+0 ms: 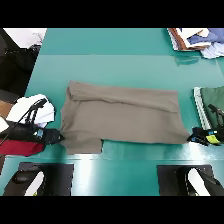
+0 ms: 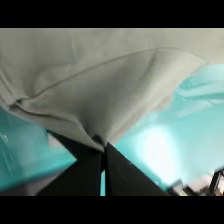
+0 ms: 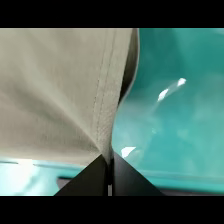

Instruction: Fold the shirts.

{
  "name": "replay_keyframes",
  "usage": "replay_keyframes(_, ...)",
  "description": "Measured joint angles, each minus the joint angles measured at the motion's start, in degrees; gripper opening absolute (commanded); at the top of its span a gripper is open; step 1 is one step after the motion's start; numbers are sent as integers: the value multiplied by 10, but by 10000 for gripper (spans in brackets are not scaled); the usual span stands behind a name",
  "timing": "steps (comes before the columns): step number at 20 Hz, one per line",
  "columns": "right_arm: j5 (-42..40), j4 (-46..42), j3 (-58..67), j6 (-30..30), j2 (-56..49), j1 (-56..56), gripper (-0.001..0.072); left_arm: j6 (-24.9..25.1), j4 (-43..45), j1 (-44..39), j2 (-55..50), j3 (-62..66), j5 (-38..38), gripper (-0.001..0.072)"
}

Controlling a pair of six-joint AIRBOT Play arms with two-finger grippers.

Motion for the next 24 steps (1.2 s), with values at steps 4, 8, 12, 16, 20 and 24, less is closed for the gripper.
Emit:
replay_keyframes(4,28,-19,0,14,86,-3,17,-24,-1,0,59,6,-49,22)
replay_keyframes(8,15,2,6,23,93,6,17,-16,-9,0,21,32,9,22)
replay_keyframes(12,-30,16,48,27,16,48,17,17,-18,0,-89,84,98,23)
replay_keyframes(16,-72,26,126,45,-105,91,17,43,-21,0,-219,155,176,23)
replay_keyframes(20,-97,31,213,53,-226,130,17,59,-22,0,-329,221,242,23)
replay_keyframes(24,-107,34,294,59,-327,152,18,74,-23,0,-398,266,301,24)
